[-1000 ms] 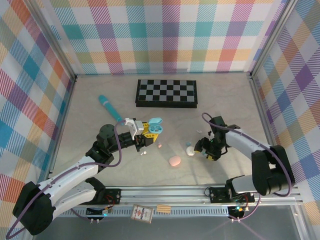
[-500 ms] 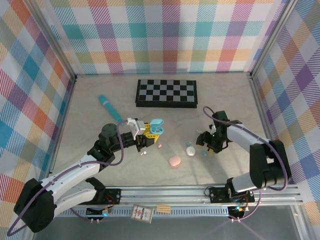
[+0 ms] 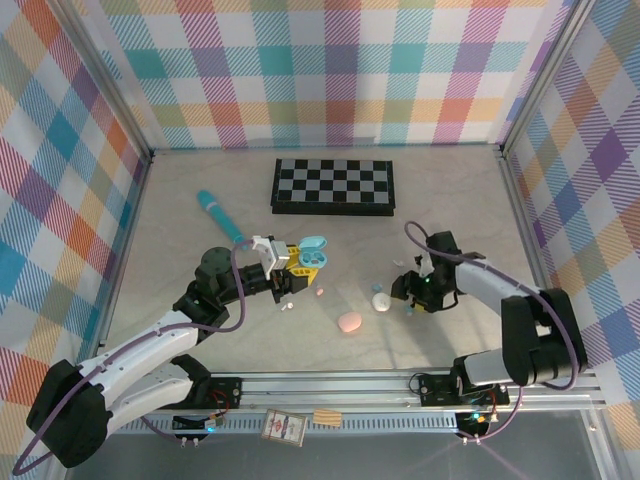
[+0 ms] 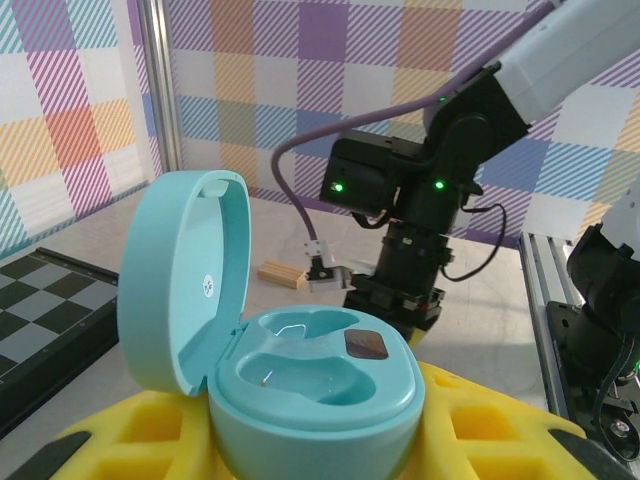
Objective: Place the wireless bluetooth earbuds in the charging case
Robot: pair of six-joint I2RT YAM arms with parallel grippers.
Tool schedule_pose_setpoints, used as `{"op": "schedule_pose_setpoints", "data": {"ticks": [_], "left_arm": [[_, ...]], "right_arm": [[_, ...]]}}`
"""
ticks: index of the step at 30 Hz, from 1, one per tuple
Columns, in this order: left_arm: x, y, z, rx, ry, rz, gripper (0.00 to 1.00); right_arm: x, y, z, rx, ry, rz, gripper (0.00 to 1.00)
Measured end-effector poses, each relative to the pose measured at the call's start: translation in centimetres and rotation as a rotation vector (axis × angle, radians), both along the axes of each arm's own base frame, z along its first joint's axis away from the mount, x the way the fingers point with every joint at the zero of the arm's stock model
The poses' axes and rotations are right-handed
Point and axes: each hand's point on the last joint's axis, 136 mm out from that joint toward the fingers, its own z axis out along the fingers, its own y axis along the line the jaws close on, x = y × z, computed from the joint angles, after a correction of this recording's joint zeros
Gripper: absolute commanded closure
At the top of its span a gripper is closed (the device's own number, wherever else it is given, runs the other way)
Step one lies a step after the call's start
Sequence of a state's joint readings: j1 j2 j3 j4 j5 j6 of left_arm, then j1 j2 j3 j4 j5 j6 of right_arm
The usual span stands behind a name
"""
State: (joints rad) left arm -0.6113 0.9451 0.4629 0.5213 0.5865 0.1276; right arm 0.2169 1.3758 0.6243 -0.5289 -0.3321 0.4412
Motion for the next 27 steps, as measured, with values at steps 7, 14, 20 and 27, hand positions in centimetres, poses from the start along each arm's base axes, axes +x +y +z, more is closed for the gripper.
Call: {"op": "schedule_pose_setpoints", "data": {"ticks": [7, 14, 20, 27], "left_arm": [[0.2, -0.4, 0.0, 0.003, 0.005, -0.014, 0.71], [0.2, -0.7, -0.4, 0.010, 0.023, -0.031, 0.71], [0.1, -0.7, -0.2, 0.007, 0.019, -0.033, 0.71], [0.1, -0.6, 0.0, 0.003, 0.014, -0.033, 0.71]], "right_arm": [[-1.6, 0.1, 0.6, 0.029, 0.003, -0.011, 0.45], [-2.0, 0.2, -0.1, 0.037, 0.020, -0.012, 0.48], [-2.1, 0.1, -0.4, 0.038, 0.037, -0.026, 0.58], [-2.1, -0.1, -0.6, 0.031, 0.045, -0.046, 0.63]]}}
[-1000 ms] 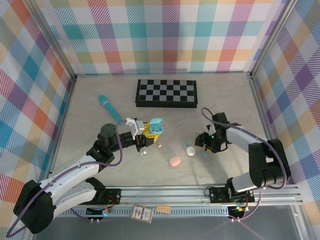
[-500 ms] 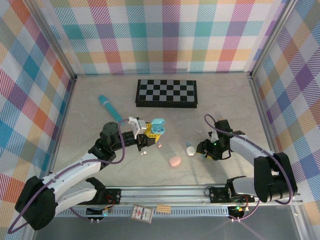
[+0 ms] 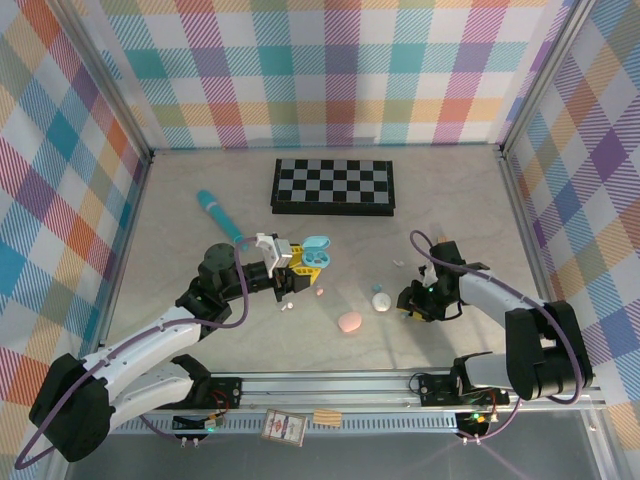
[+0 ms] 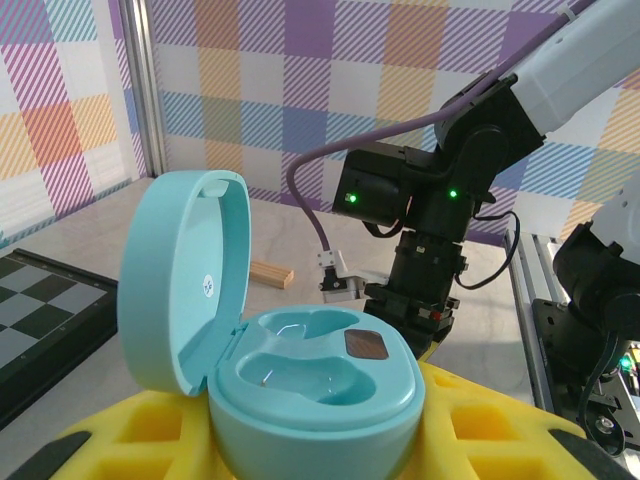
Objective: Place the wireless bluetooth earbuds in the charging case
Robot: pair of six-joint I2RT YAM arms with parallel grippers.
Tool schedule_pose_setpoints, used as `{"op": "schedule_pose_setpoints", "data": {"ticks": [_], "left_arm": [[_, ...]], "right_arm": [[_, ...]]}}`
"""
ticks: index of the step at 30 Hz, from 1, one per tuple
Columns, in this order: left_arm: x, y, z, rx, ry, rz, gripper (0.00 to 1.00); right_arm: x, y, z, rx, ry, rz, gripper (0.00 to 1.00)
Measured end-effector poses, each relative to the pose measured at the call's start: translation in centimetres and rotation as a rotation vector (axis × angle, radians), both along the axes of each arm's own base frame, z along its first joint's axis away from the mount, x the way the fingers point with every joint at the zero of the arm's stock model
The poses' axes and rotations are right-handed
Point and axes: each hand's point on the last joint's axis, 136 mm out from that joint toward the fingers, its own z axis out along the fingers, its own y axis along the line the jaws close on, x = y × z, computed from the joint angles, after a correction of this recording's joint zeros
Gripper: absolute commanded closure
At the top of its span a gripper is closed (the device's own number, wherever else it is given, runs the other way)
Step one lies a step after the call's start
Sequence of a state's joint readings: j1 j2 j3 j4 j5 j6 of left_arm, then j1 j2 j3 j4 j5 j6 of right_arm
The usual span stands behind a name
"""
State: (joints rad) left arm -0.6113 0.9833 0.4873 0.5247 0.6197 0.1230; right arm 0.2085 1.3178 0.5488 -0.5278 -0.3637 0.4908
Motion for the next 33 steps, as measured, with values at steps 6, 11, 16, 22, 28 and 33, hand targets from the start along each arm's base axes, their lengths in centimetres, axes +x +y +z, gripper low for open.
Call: {"op": "schedule_pose_setpoints", "data": {"ticks": [6, 11, 16, 22, 28, 33], "left_arm": [[0.0, 0.0, 0.0, 0.000, 0.000, 0.000, 0.71], [0.0, 0.0, 0.0, 0.000, 0.000, 0.000, 0.71], [0.0, 0.0, 0.0, 0.000, 0.000, 0.000, 0.71], [0.0, 0.0, 0.0, 0.000, 0.000, 0.000, 0.71], [0.0, 0.0, 0.0, 0.000, 0.000, 0.000, 0.71], [0.0, 0.0, 0.0, 0.000, 0.000, 0.000, 0.71]], "right_arm": [[0.0, 0.5, 0.4, 0.037, -0.012, -0.011, 0.61], [0.2, 0.9, 0.5, 0.061, -0.023, -0.009, 0.62], [0.2, 1.1, 0.2, 0.074, -0.013, -0.012, 0.65], [0.0, 1.1, -0.2, 0.073, 0.004, -0.013, 0.70], [0.0, 1.0, -0.3, 0.068, 0.020, -0.025, 0.77], [0.1, 0.9, -0.2, 0.060, 0.019, -0.030, 0.78]]}}
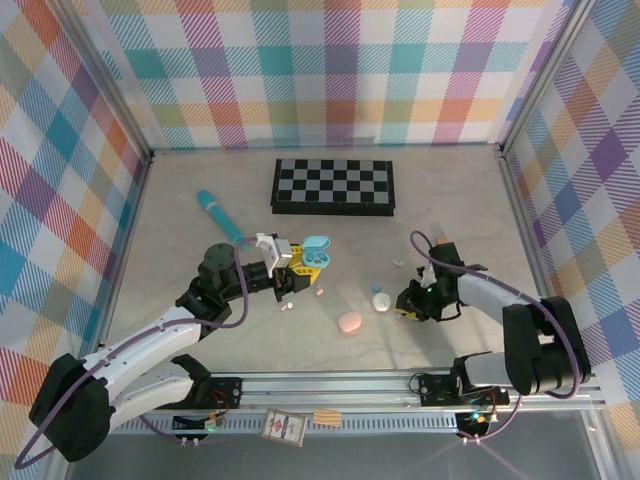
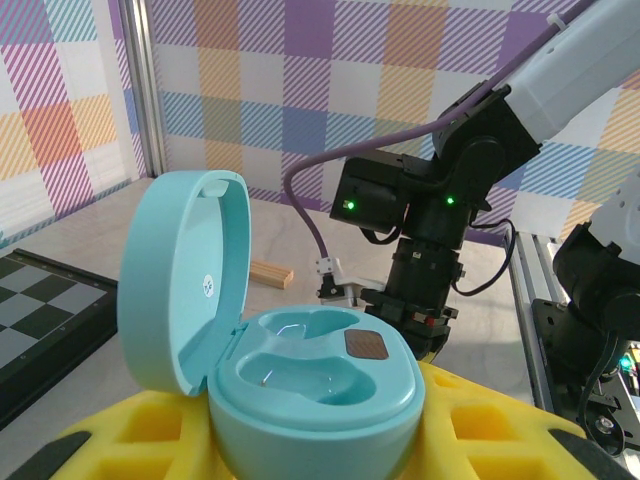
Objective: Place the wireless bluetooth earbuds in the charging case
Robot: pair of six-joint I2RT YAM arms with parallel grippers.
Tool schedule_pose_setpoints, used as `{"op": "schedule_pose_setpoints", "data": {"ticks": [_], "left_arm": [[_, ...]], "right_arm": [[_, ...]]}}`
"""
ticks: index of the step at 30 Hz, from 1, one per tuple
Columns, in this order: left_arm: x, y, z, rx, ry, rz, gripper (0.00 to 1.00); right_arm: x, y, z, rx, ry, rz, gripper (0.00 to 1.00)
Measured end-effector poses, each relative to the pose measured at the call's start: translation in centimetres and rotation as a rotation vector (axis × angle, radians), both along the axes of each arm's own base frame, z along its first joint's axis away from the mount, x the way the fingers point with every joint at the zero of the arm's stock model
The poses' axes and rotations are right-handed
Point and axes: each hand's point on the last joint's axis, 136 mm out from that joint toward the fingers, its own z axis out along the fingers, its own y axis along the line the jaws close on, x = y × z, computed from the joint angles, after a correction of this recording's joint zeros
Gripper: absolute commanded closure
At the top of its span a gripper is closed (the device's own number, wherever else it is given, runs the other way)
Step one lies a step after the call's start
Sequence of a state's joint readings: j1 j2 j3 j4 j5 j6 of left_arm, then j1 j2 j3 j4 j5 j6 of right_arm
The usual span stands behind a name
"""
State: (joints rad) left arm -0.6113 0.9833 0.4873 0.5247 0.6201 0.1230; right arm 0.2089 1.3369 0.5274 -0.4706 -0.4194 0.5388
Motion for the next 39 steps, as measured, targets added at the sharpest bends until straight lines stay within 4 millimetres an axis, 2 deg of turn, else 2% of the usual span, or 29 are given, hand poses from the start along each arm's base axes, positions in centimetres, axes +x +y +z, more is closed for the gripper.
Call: {"op": "schedule_pose_setpoints", "data": {"ticks": [8, 17, 26, 34, 39], "left_arm": [[0.1, -0.2, -0.4, 0.007, 0.010, -0.008, 0.71], [1.0, -1.4, -1.7, 0.035, 0.051, -0.028, 0.71], [1.4, -1.8, -1.9, 0.036, 0.053, -0.036, 0.71], [1.6, -2.1, -2.3, 0.043, 0.064, -0.039, 0.71], [1.8, -2.7, -2.9, 0.051, 0.073, -0.050, 0.72]], "right_arm": [[0.2, -0.7, 0.5, -0.049, -0.028, -0.008, 0.77], [2.2, -2.2, 3.1, -0.153, -0.124, -0.033, 0.77], [2.5, -5.2, 2.0, -0.424, -0.069, -0.076, 0.77], [2.6, -5.9, 2.4, -0.547, -0.097, -0.101, 0.77], [2.5, -5.7, 2.9, -0.579, -0.131, -0.078, 0.76]]}}
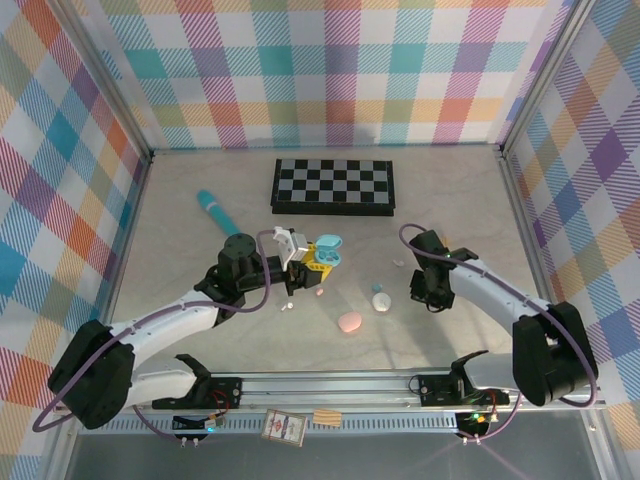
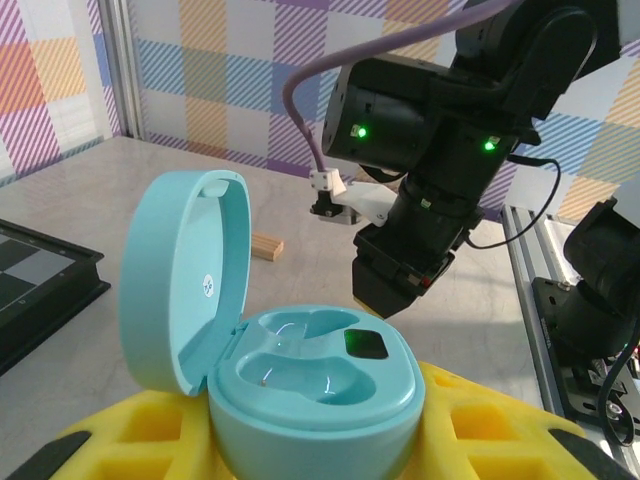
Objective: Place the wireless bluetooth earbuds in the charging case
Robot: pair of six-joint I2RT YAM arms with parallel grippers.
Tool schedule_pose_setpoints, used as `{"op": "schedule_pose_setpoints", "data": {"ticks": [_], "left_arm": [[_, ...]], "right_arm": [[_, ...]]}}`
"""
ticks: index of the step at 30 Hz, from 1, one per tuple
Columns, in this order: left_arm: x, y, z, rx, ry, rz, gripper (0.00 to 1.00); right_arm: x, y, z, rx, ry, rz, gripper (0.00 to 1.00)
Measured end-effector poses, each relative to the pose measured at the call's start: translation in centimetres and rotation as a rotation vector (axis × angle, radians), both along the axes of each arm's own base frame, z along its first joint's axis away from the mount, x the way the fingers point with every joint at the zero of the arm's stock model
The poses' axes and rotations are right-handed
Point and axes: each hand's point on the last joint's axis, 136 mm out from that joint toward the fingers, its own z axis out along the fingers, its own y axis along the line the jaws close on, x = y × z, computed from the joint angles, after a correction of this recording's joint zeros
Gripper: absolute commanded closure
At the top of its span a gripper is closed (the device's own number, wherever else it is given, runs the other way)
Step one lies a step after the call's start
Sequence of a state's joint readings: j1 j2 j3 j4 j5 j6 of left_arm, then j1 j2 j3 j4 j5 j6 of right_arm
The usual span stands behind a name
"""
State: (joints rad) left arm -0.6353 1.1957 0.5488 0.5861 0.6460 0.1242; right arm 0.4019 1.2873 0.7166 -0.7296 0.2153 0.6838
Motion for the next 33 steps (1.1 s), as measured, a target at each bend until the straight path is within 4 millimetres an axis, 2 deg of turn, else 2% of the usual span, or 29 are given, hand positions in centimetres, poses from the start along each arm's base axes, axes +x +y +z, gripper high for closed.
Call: {"op": "schedule_pose_setpoints", "data": {"ticks": [4, 10, 18, 23, 27, 33], "left_arm": [[0.3, -0.5, -0.4, -0.001, 0.000, -0.007, 0.72], [0.7, -1.1, -0.9, 0.002, 0.008, -0.012, 0.72], [0.8, -2.1, -0.1, -0.013, 0.003, -0.043, 0.72], [0.1, -2.5, 0.2, -0.022, 0.015, -0.078, 0.72], [-0.4, -2.8, 0.8, -0.035, 0.013, -0.114, 0.72], [-1.1, -3.1, 1.3, -0.047, 0.022, -0.155, 0.72]], "right_arm": [[0.3, 1.1, 1.8, 0.016, -0.086, 0.062, 0.76], [1.2, 3.6, 5.9, 0.072, -0.273, 0.198, 0.76], [1.8, 8.8, 13.8, 0.203, -0.539, 0.453, 0.77], [1.6, 11.6, 17.7, 0.328, -0.657, 0.572, 0.77], [1.1, 13.6, 19.6, 0.422, -0.701, 0.669, 0.77], [0.3, 16.0, 21.2, 0.533, -0.727, 0.788, 0.77]]}}
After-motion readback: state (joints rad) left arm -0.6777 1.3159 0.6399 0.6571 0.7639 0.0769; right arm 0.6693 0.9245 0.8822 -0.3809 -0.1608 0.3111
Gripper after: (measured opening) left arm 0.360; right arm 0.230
